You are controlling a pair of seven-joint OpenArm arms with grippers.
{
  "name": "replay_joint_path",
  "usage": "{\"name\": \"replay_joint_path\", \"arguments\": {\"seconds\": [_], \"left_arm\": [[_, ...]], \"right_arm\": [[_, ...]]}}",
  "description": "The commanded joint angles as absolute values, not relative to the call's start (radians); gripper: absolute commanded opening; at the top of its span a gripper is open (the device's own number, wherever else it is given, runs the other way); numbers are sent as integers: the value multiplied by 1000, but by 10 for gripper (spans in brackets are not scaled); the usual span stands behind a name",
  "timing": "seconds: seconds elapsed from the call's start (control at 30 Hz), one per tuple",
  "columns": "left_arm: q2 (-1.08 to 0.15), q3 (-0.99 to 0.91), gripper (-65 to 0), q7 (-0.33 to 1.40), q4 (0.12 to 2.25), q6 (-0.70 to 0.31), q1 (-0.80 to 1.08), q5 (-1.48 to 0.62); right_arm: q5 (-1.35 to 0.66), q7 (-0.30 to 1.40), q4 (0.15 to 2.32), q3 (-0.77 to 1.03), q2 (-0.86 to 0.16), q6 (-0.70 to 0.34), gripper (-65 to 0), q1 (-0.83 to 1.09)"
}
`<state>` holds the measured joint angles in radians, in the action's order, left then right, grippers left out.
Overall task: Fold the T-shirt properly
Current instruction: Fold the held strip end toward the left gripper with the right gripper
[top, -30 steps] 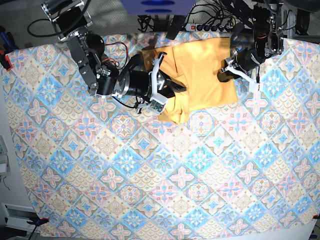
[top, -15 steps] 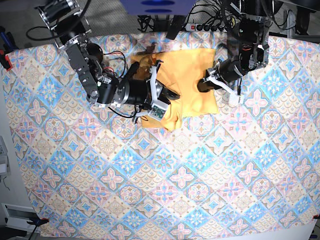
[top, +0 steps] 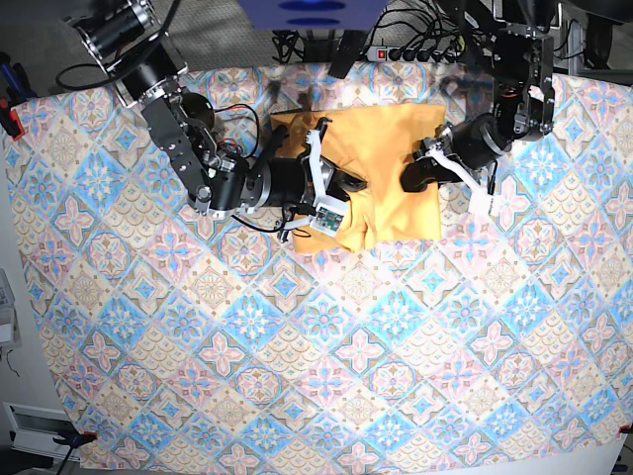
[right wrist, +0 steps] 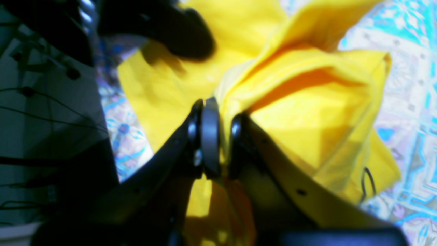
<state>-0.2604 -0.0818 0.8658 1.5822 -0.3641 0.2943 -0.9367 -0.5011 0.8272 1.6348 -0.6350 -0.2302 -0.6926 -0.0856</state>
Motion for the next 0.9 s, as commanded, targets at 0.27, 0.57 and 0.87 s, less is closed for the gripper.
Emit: {"name": "replay_joint_path", "arguments": {"seconds": [0.27, 0.57, 0.87], "left_arm": [[-277, -88, -213, 855, 1596, -377, 321, -947], [-357, -157, -210, 851, 1598, -375, 383, -946], [-355, -268, -211, 852, 1595, -374, 424, -943]], "right_arm": [[-518, 803, 1649, -650, -232, -698, -639, -127], [-519, 803, 1646, -651, -194, -698, -639, -131], [-521, 805, 1636, -742, -148, -698, -639, -199]]}}
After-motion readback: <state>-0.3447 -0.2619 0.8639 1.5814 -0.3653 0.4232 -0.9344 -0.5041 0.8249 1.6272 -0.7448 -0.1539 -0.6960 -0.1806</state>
